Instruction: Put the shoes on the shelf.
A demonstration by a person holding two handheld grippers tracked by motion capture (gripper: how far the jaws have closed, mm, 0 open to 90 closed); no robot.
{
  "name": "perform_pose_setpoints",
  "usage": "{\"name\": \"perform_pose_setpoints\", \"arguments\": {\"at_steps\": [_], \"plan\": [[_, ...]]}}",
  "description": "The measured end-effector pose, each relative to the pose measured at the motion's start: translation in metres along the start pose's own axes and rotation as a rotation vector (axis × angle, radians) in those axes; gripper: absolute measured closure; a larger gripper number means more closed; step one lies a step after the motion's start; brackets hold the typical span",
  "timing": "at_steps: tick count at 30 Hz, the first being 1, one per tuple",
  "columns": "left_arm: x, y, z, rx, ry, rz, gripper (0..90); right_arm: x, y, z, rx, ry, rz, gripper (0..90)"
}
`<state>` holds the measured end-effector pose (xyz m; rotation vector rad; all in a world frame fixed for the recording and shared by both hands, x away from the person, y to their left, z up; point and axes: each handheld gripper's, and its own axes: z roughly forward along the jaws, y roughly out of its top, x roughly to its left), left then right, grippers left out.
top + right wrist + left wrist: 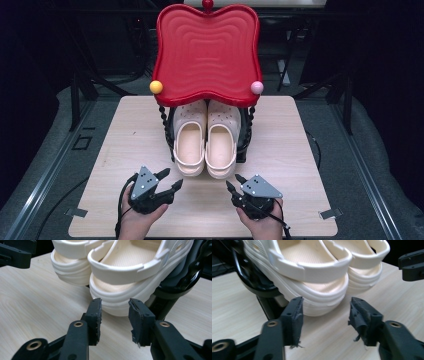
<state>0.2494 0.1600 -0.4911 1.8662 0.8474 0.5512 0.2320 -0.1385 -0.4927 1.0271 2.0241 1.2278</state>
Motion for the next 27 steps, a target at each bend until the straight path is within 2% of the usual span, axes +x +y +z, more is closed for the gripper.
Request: {"name": "perform_pose_setpoints", "arguments": {"at_steps": [2, 6, 9, 13, 14, 15, 16, 17, 18, 20, 21, 25, 26, 27], "plan": [[-0.002, -0.004, 0.003, 0.010, -0.012, -0.002, 54.1, 0.001, -0.003, 0.002, 0.007, 0.005, -0.004, 67.0], [-0.004, -0.009, 0.006, 0.024, -0.027, -0.010, 60.6, 0.002, -0.007, 0.005, 0.033, 0.016, -0.005, 72.9], [-0.005, -0.012, 0.010, 0.038, -0.020, -0.002, 63.3, 0.004, -0.010, 0.009, 0.053, 0.035, -0.002, 78.0], [-0.005, -0.015, 0.014, 0.046, -0.013, -0.013, 63.2, 0.005, -0.011, 0.012, 0.079, 0.046, 0.000, 86.5], [-0.006, -0.015, 0.015, 0.039, -0.017, -0.017, 63.4, 0.005, -0.012, 0.015, 0.070, 0.054, 0.010, 88.0], [-0.007, -0.016, 0.016, 0.037, -0.020, -0.014, 64.0, 0.004, -0.012, 0.015, 0.084, 0.060, 0.010, 88.7], [-0.008, -0.016, 0.017, 0.041, -0.010, -0.007, 65.0, 0.005, -0.013, 0.018, 0.069, 0.061, 0.019, 89.2], [-0.009, -0.016, 0.017, 0.044, -0.002, -0.010, 65.2, 0.005, -0.013, 0.019, 0.078, 0.065, 0.018, 89.4], [-0.009, -0.016, 0.018, 0.042, -0.019, -0.016, 66.9, 0.005, -0.014, 0.021, 0.068, 0.064, 0.023, 89.5], [-0.010, -0.016, 0.021, 0.042, -0.029, -0.015, 73.2, 0.005, -0.014, 0.022, 0.089, 0.074, 0.025, 89.8], [-0.010, -0.017, 0.023, 0.045, -0.040, -0.017, 77.2, 0.005, -0.015, 0.024, 0.074, 0.074, 0.026, 89.9], [-0.012, -0.015, 0.027, 0.044, -0.047, -0.023, 84.3, 0.006, -0.013, 0.026, 0.111, 0.083, 0.018, 90.0], [-0.012, -0.015, 0.028, 0.047, -0.055, -0.022, 86.9, 0.007, -0.015, 0.030, 0.079, 0.079, 0.019, 90.0], [-0.012, -0.014, 0.029, 0.058, -0.050, -0.021, 88.7, 0.007, -0.014, 0.030, 0.085, 0.081, 0.017, 90.0]]}}
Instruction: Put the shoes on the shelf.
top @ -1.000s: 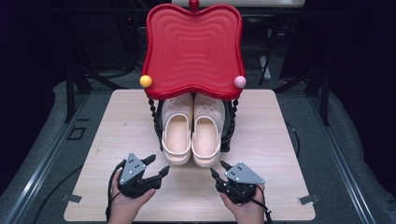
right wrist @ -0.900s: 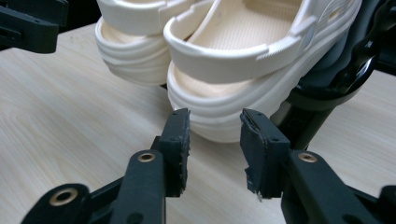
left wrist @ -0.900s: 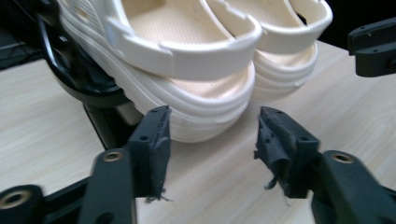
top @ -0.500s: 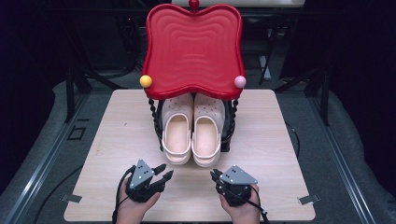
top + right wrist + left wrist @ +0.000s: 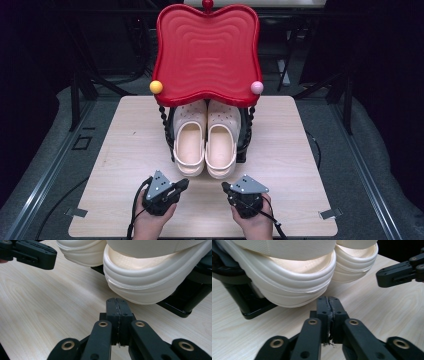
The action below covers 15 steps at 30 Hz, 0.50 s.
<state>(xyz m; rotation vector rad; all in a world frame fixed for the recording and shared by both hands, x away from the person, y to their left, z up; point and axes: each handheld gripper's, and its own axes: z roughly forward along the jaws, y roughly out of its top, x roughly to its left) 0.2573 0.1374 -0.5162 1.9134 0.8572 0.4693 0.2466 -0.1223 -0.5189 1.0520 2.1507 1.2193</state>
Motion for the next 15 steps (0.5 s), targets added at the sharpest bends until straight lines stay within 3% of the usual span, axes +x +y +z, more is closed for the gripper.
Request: {"name": "perform_pose_setpoints", "arguments": {"at_steps": [5, 6, 15], "plan": [[0.0015, 0.0022, 0.0057, 0.010, 0.005, -0.013, 90.0, -0.0022, 0.0010, 0.0035, 0.001, -0.003, -0.004, 90.0], [0.0014, 0.0024, 0.0065, 0.013, 0.008, -0.017, 90.0, -0.0030, 0.0018, 0.0018, 0.022, 0.004, -0.005, 90.0], [0.0027, 0.0032, 0.0073, 0.026, 0.036, -0.022, 90.0, -0.0075, 0.0034, 0.0040, -0.001, -0.019, 0.000, 90.0]]}}
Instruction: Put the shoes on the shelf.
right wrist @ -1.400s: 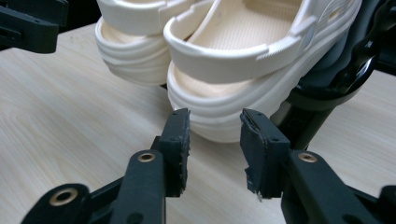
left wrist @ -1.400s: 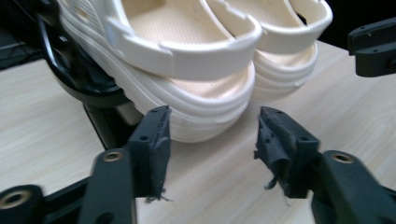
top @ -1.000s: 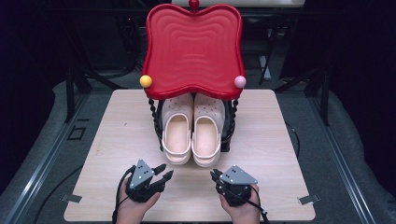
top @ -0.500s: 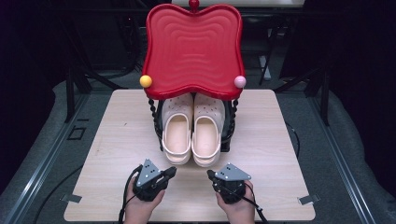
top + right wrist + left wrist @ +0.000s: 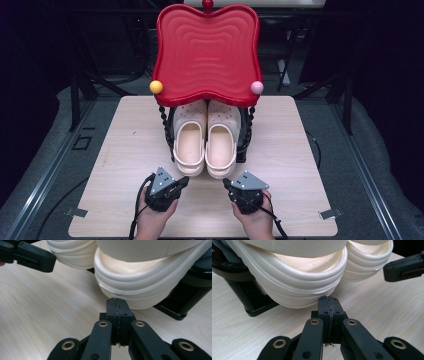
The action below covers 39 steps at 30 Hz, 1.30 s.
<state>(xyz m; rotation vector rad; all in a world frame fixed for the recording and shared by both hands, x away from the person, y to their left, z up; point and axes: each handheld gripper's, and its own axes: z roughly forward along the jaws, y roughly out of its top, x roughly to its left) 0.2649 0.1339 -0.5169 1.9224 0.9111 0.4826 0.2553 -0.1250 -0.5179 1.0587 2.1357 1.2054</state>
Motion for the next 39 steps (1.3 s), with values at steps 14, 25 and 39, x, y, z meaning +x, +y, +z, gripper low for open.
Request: {"name": "perform_pose_setpoints", "arguments": {"at_steps": [14, 25, 39], "plan": [[0.017, 0.010, -0.004, -0.002, 0.036, -0.019, 90.0, -0.006, 0.009, -0.005, -0.010, -0.056, -0.022, 90.0], [0.027, 0.028, 0.004, 0.004, 0.050, -0.012, 90.0, -0.015, 0.020, 0.006, -0.038, -0.075, -0.003, 90.0], [0.041, 0.046, 0.018, 0.010, 0.070, -0.023, 90.0, -0.032, 0.039, 0.020, -0.036, -0.110, 0.023, 90.0]]}}
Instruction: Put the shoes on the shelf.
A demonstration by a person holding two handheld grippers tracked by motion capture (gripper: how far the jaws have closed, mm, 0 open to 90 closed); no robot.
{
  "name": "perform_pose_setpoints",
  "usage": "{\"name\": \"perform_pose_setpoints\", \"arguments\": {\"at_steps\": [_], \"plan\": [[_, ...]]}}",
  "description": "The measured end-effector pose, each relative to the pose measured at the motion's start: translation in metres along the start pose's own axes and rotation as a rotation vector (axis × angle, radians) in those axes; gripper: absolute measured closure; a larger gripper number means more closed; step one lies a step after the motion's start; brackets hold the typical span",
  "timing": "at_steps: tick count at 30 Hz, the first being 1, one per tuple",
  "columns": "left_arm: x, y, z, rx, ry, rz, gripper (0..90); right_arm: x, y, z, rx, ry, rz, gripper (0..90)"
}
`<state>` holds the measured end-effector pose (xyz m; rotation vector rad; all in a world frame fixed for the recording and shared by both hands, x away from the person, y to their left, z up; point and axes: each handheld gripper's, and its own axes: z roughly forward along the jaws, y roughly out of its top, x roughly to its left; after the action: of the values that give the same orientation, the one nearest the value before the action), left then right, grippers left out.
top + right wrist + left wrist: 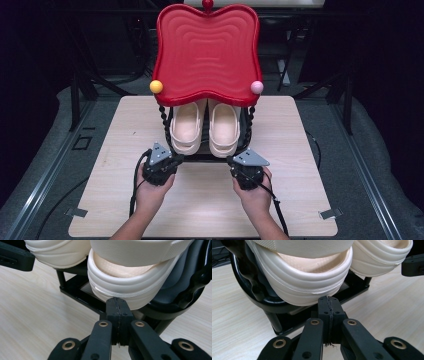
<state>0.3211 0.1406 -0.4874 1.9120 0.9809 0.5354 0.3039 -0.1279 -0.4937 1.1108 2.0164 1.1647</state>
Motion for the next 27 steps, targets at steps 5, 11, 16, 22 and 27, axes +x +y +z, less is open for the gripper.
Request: {"name": "perform_pose_setpoints", "arguments": {"at_steps": [5, 11, 16, 22, 27], "plan": [[-0.001, 0.010, 0.006, -0.004, 0.001, 0.016, 90.0, -0.004, 0.005, 0.007, -0.027, -0.019, 0.006, 90.0], [0.000, 0.017, 0.013, 0.000, 0.002, 0.007, 90.0, -0.006, 0.011, 0.014, -0.030, -0.022, 0.018, 90.0], [0.002, 0.018, 0.018, 0.002, 0.006, -0.002, 90.0, -0.008, 0.012, 0.020, -0.023, -0.027, 0.022, 90.0], [0.004, 0.019, 0.023, 0.011, 0.011, -0.009, 90.0, -0.009, 0.014, 0.025, -0.026, -0.033, 0.027, 90.0], [0.006, 0.020, 0.029, 0.024, 0.014, -0.015, 90.0, -0.007, 0.019, 0.032, -0.023, -0.034, 0.022, 90.0]]}}
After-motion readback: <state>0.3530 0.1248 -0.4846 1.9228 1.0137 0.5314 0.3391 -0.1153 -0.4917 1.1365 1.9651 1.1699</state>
